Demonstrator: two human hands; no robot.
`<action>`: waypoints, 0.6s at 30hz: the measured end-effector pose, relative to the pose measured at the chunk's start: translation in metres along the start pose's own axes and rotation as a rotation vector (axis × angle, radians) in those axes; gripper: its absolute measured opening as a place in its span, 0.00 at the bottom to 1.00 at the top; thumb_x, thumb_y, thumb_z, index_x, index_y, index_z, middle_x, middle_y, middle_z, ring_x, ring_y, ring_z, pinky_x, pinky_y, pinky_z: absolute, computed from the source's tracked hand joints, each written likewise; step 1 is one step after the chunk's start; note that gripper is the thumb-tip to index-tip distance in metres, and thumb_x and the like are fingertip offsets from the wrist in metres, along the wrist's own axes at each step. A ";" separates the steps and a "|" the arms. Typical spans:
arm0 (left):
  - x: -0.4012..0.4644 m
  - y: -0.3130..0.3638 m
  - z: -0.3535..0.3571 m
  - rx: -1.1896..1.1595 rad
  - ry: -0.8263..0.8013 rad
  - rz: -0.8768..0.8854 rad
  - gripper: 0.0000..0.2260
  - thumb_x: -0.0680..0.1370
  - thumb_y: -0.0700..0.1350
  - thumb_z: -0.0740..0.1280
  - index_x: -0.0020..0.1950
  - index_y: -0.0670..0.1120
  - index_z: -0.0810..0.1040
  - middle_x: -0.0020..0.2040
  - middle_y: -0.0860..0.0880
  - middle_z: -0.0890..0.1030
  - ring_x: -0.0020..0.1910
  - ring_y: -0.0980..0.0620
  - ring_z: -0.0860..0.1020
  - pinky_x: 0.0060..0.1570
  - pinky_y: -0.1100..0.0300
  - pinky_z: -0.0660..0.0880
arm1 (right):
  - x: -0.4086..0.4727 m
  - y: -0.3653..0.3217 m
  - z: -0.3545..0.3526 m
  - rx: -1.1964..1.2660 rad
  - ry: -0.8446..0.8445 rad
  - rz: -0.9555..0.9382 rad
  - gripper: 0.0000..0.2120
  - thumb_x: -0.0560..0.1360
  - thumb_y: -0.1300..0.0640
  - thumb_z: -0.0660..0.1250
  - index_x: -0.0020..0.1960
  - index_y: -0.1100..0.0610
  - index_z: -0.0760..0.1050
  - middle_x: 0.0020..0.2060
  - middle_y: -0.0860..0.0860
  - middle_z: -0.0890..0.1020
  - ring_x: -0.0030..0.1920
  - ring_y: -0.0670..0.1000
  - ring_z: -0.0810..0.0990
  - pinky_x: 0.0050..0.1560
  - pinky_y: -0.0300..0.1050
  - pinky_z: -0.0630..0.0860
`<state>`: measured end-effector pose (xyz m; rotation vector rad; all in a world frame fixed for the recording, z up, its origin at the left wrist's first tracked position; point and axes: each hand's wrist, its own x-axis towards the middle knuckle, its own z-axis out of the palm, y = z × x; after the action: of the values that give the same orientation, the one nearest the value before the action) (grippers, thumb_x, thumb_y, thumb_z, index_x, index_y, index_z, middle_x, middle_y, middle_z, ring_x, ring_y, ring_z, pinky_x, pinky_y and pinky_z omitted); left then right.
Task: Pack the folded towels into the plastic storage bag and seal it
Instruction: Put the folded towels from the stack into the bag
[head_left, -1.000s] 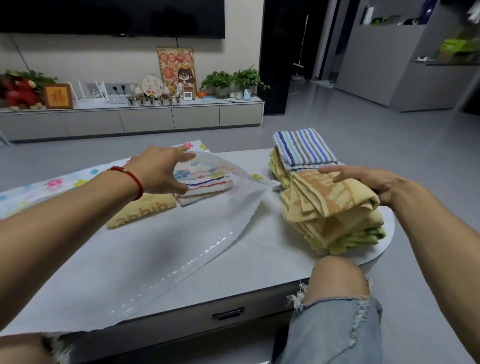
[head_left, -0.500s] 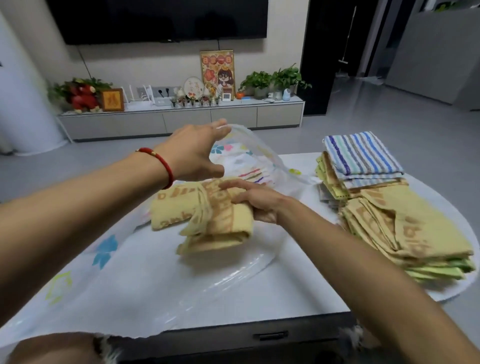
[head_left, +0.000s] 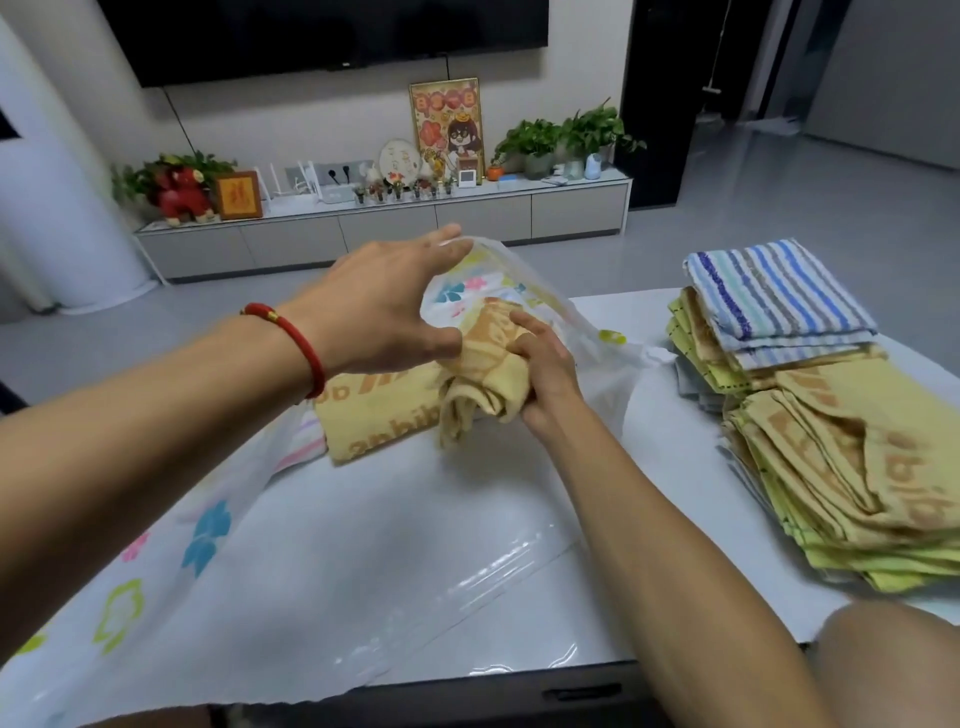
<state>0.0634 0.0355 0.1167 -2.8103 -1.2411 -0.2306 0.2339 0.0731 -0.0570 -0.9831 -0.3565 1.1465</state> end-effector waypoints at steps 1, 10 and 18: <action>0.000 0.000 0.000 -0.009 -0.001 -0.002 0.39 0.73 0.54 0.71 0.79 0.53 0.56 0.80 0.57 0.54 0.73 0.45 0.65 0.71 0.48 0.65 | -0.007 -0.001 -0.005 -0.010 -0.027 0.016 0.23 0.74 0.73 0.60 0.65 0.61 0.79 0.60 0.63 0.84 0.62 0.63 0.83 0.63 0.64 0.80; 0.003 0.003 -0.001 -0.067 0.021 -0.008 0.39 0.72 0.53 0.71 0.79 0.52 0.57 0.80 0.56 0.55 0.73 0.45 0.66 0.67 0.54 0.65 | 0.010 -0.008 0.037 -0.132 -0.198 -0.086 0.24 0.74 0.75 0.61 0.63 0.55 0.81 0.60 0.57 0.85 0.51 0.57 0.86 0.46 0.50 0.85; 0.004 0.003 0.002 -0.085 0.019 -0.003 0.38 0.72 0.53 0.71 0.79 0.53 0.57 0.79 0.59 0.54 0.73 0.47 0.65 0.68 0.53 0.65 | 0.048 0.035 -0.014 -0.302 0.068 -0.016 0.30 0.81 0.70 0.60 0.79 0.51 0.64 0.71 0.59 0.75 0.66 0.61 0.78 0.61 0.49 0.82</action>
<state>0.0685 0.0361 0.1152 -2.8701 -1.2605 -0.3175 0.2420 0.1116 -0.1037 -1.2771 -0.4916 1.0604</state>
